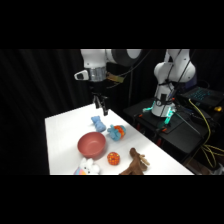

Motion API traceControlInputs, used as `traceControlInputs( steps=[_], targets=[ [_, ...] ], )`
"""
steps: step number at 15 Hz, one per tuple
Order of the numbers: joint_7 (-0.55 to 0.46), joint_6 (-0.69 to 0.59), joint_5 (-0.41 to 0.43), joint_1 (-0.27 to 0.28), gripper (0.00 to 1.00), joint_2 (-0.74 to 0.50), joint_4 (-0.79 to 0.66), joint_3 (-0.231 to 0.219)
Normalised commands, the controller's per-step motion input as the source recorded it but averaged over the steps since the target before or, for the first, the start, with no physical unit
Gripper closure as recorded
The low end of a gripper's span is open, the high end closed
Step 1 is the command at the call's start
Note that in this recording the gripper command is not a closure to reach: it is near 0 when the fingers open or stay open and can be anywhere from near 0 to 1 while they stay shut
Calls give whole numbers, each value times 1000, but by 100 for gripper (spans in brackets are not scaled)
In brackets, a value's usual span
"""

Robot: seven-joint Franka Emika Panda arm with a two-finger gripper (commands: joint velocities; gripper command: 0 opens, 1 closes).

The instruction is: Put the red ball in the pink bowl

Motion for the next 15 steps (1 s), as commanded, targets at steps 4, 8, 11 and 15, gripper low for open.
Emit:
traceControlInputs(
  steps=[4, 8, 11, 15],
  targets=[
    [-14, 14, -3, -27, 0, -17, -6, 14],
    [3, 40, -35, -13, 0, -68, -27, 23],
    [40, 68, -53, 26, 0, -79, -50, 51],
    [71, 116, -44, 73, 0, -47, -79, 85]
  ],
)
